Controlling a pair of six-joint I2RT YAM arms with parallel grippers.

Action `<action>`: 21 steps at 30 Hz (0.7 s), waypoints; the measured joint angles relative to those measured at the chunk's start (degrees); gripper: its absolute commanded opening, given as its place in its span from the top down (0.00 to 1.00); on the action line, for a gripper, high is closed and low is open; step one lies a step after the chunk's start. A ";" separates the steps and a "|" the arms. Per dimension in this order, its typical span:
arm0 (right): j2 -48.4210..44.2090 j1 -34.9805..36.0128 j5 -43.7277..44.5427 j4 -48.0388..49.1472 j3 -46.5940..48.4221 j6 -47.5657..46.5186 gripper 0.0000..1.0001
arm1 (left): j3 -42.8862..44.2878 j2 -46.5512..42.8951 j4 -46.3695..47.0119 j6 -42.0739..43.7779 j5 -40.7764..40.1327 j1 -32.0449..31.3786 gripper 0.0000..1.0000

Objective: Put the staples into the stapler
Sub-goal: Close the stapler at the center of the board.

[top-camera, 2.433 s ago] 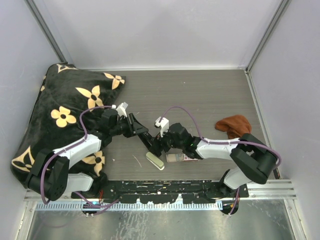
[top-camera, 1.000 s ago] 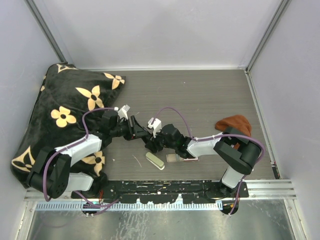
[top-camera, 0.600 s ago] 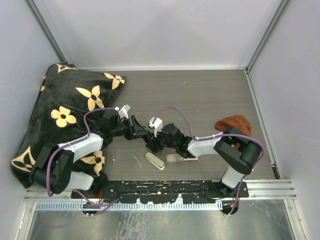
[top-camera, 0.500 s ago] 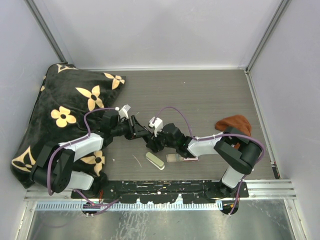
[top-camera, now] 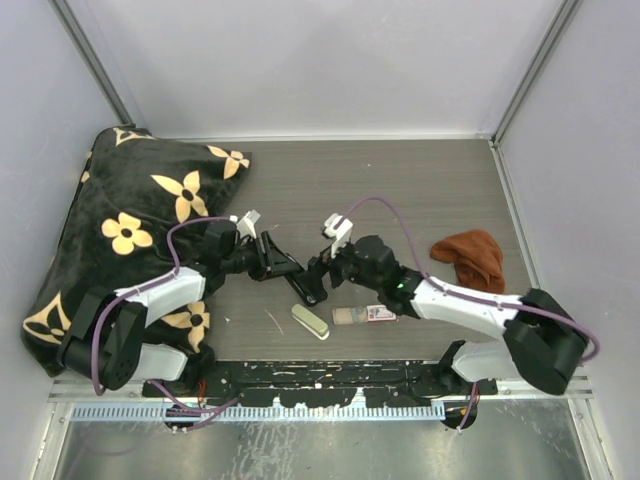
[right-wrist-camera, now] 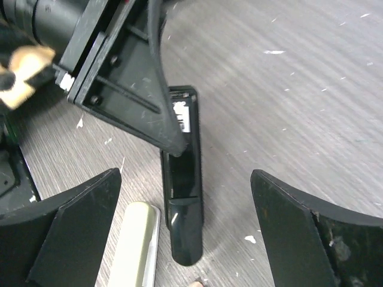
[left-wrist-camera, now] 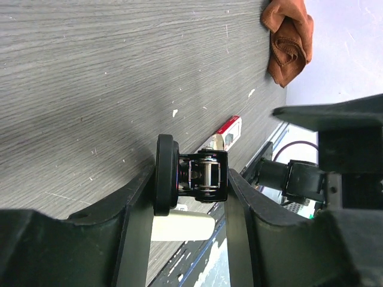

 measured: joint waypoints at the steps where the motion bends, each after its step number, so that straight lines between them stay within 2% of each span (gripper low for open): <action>1: -2.10 -1.07 -0.31 -1.33 -0.02 0.44 0.04 | 0.02 -0.31 -0.26 -0.02 0.00 0.13 1.00; 6: -8.44 -9.33 -6.62 -6.51 -0.09 3.54 0.03 | 1.27 -2.49 -1.03 -0.07 0.96 1.07 1.00; 11: -11.26 -17.31 -18.34 -9.60 -0.28 7.54 0.02 | 2.89 -7.30 -1.90 -0.04 3.56 1.55 1.00; 21: -11.98 -18.21 -38.75 -8.81 -0.31 13.46 0.01 | 6.03 -15.15 -6.01 -0.02 13.94 1.57 1.00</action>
